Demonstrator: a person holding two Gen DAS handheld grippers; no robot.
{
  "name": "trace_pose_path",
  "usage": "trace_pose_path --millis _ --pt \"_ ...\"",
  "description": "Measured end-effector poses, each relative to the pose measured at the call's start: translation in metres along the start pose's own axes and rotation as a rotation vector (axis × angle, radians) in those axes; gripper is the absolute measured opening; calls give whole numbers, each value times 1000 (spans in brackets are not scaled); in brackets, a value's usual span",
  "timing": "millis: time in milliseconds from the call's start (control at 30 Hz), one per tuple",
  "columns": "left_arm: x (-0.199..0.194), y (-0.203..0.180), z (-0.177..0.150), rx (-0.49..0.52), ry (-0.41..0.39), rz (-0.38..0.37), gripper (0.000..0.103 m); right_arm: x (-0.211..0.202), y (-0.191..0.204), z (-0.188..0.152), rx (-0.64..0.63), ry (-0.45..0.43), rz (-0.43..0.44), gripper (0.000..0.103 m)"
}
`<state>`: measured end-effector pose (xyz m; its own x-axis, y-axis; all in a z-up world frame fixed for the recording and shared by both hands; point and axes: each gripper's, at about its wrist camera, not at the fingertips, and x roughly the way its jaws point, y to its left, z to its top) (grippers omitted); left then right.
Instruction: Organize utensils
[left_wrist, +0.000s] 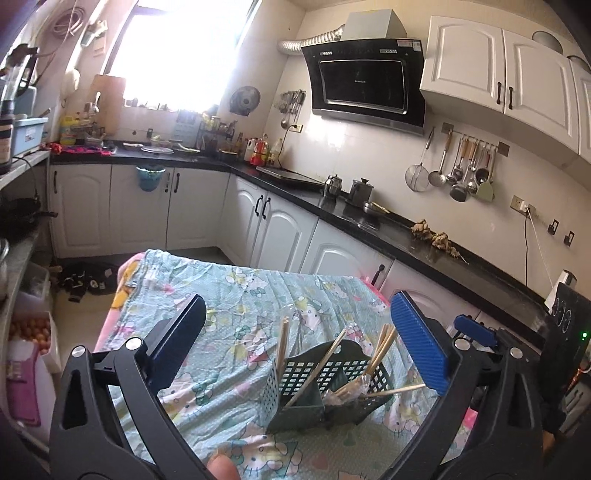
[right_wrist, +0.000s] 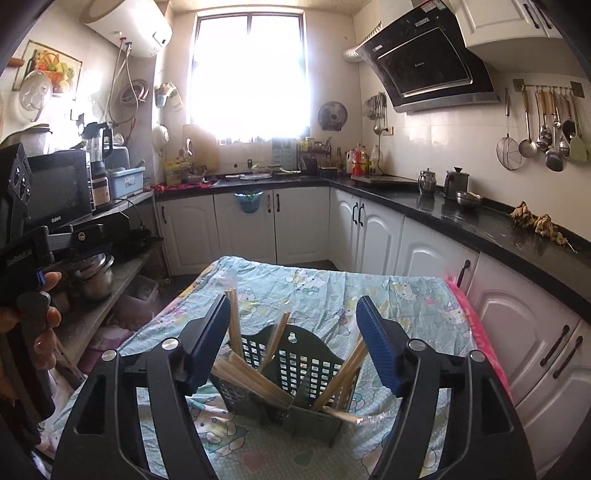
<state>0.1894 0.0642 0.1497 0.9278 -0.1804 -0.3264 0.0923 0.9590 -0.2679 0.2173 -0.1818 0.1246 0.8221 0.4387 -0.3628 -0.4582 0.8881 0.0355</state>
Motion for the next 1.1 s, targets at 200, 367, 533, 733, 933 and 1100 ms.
trace_pose_path --millis 200,367,533,733,933,1100 --pt "-18 -3 -7 6 7 17 92 -24 4 -1 -5 -25 0 82" --pt "-30 -7 -22 18 35 31 92 -41 9 -10 -16 -34 -17 88" --pt "-40 -8 -42 16 68 47 92 -55 13 -26 -15 -20 -29 89" --pt "-47 -4 -74 16 126 69 92 -69 14 -56 -16 18 -54 94" --pt "-49 -1 -107 16 199 97 92 -74 18 -88 1 76 -67 96" --pt "-50 -4 -130 25 241 107 92 -72 23 -114 2 123 -78 96"
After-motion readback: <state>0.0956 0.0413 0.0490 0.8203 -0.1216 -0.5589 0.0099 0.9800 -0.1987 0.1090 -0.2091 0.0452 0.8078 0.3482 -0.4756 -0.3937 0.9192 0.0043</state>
